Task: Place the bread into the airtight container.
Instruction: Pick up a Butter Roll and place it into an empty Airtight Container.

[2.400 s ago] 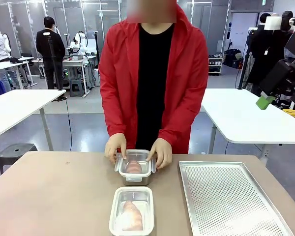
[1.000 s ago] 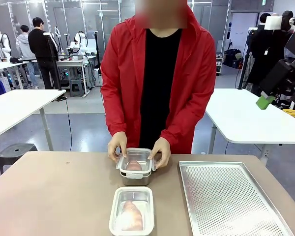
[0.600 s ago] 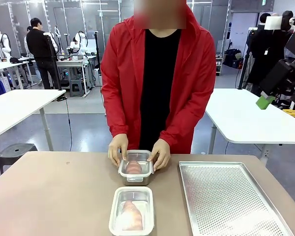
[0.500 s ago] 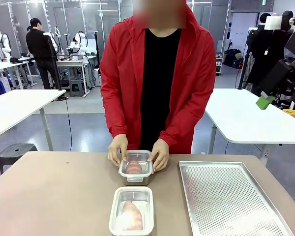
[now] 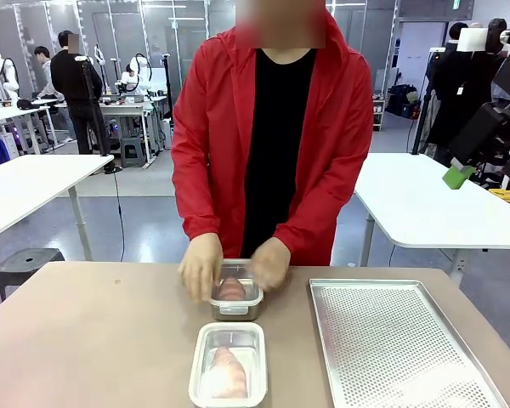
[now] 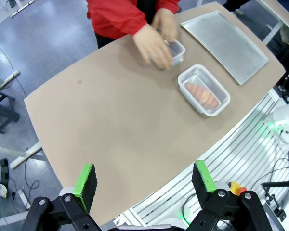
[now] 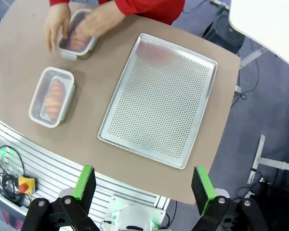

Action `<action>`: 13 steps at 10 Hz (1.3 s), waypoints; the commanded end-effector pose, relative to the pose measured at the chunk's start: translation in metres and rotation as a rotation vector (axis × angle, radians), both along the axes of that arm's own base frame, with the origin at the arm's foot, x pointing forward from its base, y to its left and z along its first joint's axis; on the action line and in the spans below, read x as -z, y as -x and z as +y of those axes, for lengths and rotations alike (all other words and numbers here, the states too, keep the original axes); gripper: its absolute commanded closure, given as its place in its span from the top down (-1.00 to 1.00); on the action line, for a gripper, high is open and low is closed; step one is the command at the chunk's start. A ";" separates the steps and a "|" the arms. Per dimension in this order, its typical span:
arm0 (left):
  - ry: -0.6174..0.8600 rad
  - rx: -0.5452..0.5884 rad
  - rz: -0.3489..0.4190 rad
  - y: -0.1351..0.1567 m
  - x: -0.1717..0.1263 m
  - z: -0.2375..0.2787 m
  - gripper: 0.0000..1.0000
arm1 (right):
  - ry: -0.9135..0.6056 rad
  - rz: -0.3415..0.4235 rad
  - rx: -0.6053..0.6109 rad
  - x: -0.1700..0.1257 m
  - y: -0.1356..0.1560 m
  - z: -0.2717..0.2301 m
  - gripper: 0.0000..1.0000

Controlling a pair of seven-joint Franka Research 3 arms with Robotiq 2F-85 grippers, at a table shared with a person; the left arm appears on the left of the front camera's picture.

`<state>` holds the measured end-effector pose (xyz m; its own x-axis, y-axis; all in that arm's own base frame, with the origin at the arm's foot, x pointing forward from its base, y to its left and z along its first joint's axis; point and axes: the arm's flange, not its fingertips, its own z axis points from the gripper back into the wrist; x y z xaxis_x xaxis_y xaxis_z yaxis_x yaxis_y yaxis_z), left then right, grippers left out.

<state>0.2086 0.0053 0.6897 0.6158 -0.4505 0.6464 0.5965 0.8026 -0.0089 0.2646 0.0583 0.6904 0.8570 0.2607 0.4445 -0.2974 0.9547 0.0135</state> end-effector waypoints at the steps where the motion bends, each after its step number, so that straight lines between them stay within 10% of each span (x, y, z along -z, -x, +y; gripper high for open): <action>1: 0.005 0.017 -0.003 0.000 -0.002 -0.001 1.00 | -0.003 -0.004 -0.006 0.000 -0.002 -0.002 1.00; 13: 0.005 0.017 -0.003 0.000 -0.002 -0.001 1.00 | -0.003 -0.004 -0.006 0.000 -0.002 -0.002 1.00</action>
<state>0.2086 0.0053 0.6897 0.6158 -0.4505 0.6464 0.5965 0.8026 -0.0089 0.2646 0.0583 0.6904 0.8570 0.2607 0.4445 -0.2974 0.9546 0.0135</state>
